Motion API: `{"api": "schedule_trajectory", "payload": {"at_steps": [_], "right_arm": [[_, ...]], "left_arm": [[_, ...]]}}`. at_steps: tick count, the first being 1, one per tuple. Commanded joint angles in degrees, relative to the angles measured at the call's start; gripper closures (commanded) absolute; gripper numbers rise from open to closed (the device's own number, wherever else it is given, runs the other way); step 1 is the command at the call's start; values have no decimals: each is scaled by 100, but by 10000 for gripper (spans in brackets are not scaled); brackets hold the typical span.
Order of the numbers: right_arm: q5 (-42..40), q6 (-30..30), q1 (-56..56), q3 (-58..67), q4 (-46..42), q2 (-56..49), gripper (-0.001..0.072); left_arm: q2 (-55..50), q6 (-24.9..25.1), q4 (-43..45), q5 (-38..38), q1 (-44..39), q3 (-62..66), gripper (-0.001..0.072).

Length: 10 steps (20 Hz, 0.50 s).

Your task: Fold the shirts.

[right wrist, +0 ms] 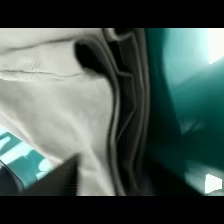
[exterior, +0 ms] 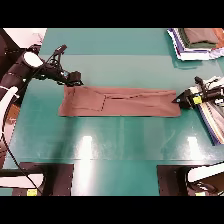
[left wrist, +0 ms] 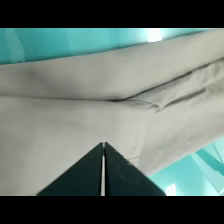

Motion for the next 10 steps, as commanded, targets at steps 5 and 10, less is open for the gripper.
{"api": "schedule_trajectory", "payload": {"at_steps": [5, 10], "right_arm": [[426, -459, 286, 356, 118, -72, 694], [994, 358, 413, 1405, 118, 490, 694]], "left_arm": [[-656, -48, -249, 398, -927, 173, 681], [-1692, -57, -367, 442, -1725, 1351, 681]]}}
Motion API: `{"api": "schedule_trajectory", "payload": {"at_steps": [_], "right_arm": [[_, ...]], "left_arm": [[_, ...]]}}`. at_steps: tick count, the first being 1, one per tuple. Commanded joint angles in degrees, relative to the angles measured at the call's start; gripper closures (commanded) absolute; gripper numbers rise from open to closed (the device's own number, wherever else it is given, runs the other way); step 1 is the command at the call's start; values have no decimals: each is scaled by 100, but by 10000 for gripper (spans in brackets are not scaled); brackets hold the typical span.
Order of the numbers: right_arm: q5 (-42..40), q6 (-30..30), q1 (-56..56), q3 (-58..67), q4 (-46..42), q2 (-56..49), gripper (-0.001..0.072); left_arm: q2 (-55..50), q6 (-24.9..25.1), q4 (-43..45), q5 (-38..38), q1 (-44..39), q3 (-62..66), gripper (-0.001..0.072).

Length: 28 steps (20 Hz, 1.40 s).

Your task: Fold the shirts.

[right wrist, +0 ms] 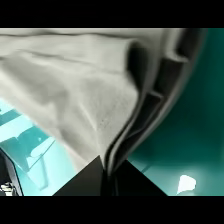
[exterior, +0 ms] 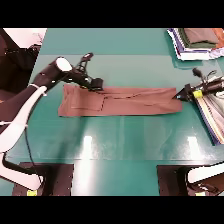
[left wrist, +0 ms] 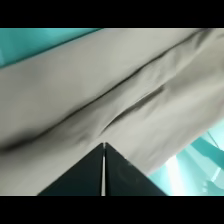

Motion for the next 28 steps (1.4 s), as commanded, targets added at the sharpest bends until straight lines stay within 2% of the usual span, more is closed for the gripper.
{"api": "schedule_trajectory", "payload": {"at_steps": [1, 5, 9, 18, 22, 28], "right_arm": [[293, 581, 146, 708, 7, 516, 695], [389, 1060, 577, 1567, 22, 1056, 695], [398, 1154, 1141, 2459, 761, 1123, 695], [-107, 1093, 2439, 2983, 719, 1113, 695], [-151, 984, 2555, 2983, 699, 1113, 694], [-166, 671, 3016, 2983, 793, 962, 695]], "left_arm": [[-699, -70, -90, 66, -577, 743, 681], [-1338, -179, -149, 81, -1084, 1204, 681], [-1707, -177, -358, 221, -1386, 1349, 681], [-1799, -153, -671, 568, -1633, 1386, 681], [-1628, -157, -507, 166, -1368, 1386, 682], [-494, -155, 822, -415, -282, 1386, 681]]}}
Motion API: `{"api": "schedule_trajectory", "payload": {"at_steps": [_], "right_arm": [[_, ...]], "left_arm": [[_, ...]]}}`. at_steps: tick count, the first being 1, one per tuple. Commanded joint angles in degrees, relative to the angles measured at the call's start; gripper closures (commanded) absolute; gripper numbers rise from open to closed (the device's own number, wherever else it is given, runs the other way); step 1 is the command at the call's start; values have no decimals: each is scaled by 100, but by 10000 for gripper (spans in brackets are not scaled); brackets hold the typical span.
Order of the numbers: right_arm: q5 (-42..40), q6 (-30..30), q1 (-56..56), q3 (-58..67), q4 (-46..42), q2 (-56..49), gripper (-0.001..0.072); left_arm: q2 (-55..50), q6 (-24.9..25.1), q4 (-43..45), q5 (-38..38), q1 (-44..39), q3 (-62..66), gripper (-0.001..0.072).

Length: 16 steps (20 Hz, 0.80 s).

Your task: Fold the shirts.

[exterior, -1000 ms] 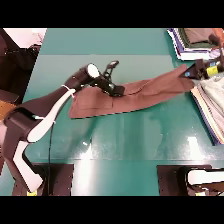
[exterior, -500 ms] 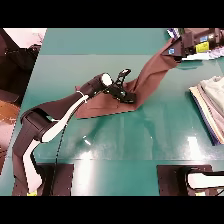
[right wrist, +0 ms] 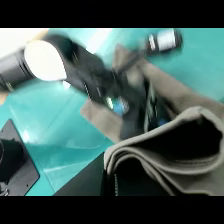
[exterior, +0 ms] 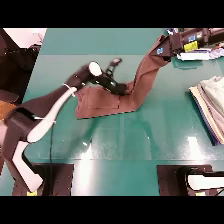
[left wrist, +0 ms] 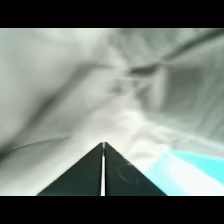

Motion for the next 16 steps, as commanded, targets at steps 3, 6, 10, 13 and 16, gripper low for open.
{"api": "schedule_trajectory", "payload": {"at_steps": [3, 6, 10, 13, 16], "right_arm": [[-164, -487, 1034, 7, 529, -568, 694], [-839, -1156, 2070, 11, 612, -1257, 693], [-1862, -1480, 3143, 96, 612, -2190, 22], [-1113, -1394, 3088, 647, 361, -2441, 186], [-208, -809, 2507, 293, -627, -2094, 211]], "left_arm": [[1154, 17, 848, -592, 1259, 7, 681], [1753, 74, 903, -796, 2006, 7, 680], [2288, 74, 918, -975, 2662, 7, 680], [2483, 105, 925, -1134, 2903, 7, 680], [2503, 168, 925, -1335, 2924, 0, 680]]}}
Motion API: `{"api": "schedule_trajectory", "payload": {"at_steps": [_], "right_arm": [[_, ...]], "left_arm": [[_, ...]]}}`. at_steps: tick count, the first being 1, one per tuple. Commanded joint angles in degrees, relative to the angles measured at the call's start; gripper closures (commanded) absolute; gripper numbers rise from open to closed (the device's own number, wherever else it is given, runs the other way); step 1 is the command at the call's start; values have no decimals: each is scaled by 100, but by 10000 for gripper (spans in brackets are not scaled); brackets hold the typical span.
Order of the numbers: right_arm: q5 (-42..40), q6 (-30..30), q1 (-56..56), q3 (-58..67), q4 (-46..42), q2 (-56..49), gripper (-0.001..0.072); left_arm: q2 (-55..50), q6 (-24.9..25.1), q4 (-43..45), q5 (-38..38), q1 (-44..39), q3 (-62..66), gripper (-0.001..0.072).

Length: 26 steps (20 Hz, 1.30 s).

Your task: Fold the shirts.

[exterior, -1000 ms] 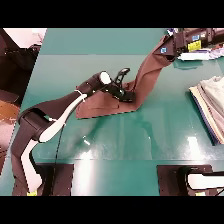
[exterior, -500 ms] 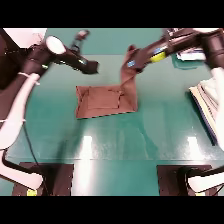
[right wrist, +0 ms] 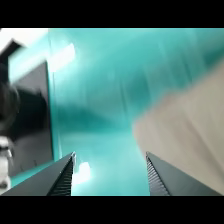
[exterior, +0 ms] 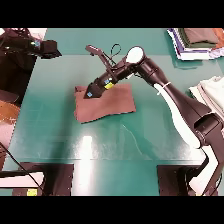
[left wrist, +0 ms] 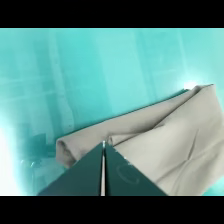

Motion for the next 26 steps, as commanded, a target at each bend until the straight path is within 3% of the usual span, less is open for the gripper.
{"api": "schedule_trajectory", "payload": {"at_steps": [1, 7, 9, 11, 16, 21, 22, 24, 25, 26], "right_arm": [[734, 393, -546, -516, -1029, 313, 211], [-46, 848, -2555, -2935, -1294, 1440, 196], [-254, 846, -2992, -3432, -1104, 1443, 15], [-428, 835, -3233, -3799, -555, 1279, 16], [-909, 680, -2708, -3840, -240, 632, 19], [-957, 682, -2015, -3021, 479, -140, 19], [-960, 682, -1904, -2833, 540, -273, 58], [-946, 680, -1738, -2503, 546, -442, 444], [-946, 629, -1690, -2385, 540, -479, 565], [-946, 568, -1663, -2277, 496, -483, 591]], "left_arm": [[105, 57, 13, -254, 131, -4, 680], [103, 57, 11, -249, 120, -17, 680], [92, 57, 11, -247, 120, -17, 680], [92, 59, 9, -238, 120, -17, 680], [92, 61, 11, -208, 120, -17, 680], [92, 101, 9, -212, 120, -17, 680], [92, 101, 11, -214, 122, -17, 680], [92, 98, 9, -212, 120, -17, 680], [92, 96, 9, -208, 120, -17, 680], [92, 96, 11, -210, 105, -17, 680]]}}
